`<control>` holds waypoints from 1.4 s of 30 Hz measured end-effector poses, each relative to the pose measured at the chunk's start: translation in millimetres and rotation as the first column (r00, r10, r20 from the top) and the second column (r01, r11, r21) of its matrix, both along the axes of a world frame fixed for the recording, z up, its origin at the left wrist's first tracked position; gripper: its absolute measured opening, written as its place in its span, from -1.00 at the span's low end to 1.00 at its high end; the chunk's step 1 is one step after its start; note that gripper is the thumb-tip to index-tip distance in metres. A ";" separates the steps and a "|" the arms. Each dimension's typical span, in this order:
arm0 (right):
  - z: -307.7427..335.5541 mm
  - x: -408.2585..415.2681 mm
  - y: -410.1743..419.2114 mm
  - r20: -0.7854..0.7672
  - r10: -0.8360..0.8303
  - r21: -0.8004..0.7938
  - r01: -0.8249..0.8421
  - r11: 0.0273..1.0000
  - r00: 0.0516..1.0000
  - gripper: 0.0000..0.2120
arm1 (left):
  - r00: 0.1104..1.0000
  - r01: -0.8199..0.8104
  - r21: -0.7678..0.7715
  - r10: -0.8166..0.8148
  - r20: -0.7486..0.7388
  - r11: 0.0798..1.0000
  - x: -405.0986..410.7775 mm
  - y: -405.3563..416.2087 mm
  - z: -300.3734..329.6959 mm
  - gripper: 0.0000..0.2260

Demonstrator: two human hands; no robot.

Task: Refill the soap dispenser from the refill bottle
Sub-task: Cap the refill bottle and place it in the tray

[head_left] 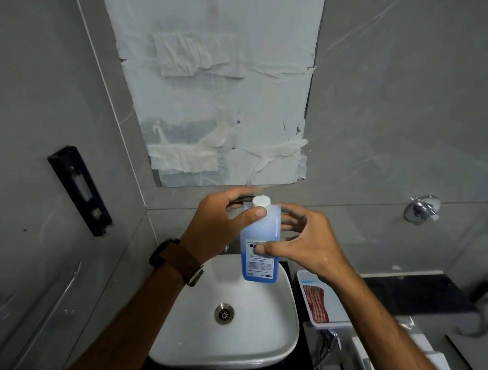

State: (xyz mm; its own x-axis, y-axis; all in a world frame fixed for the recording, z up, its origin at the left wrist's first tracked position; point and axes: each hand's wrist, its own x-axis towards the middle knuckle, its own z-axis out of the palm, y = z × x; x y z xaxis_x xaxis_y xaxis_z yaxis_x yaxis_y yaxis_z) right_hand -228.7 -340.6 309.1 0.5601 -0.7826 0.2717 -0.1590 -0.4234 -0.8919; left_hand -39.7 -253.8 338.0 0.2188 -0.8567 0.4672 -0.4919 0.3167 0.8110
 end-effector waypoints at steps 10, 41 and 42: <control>-139.6 -53.6 37.0 -0.083 -0.032 0.255 0.052 0.965 0.996 -0.20 | 0.976 0.031 0.359 0.049 -0.210 0.933 -35.3 57.2 -162.3 -0.53; -359.4 -110.8 106.8 -0.266 -0.012 0.546 0.161 0.822 0.964 -0.06 | 0.947 -0.002 0.752 0.243 -0.210 0.659 -121.0 121.7 -373.9 -0.49; -359.8 -112.5 108.5 -0.276 -0.014 0.554 0.171 0.815 0.961 -0.03 | 0.947 -0.008 0.757 0.247 -0.203 0.653 -120.2 123.5 -375.8 -0.50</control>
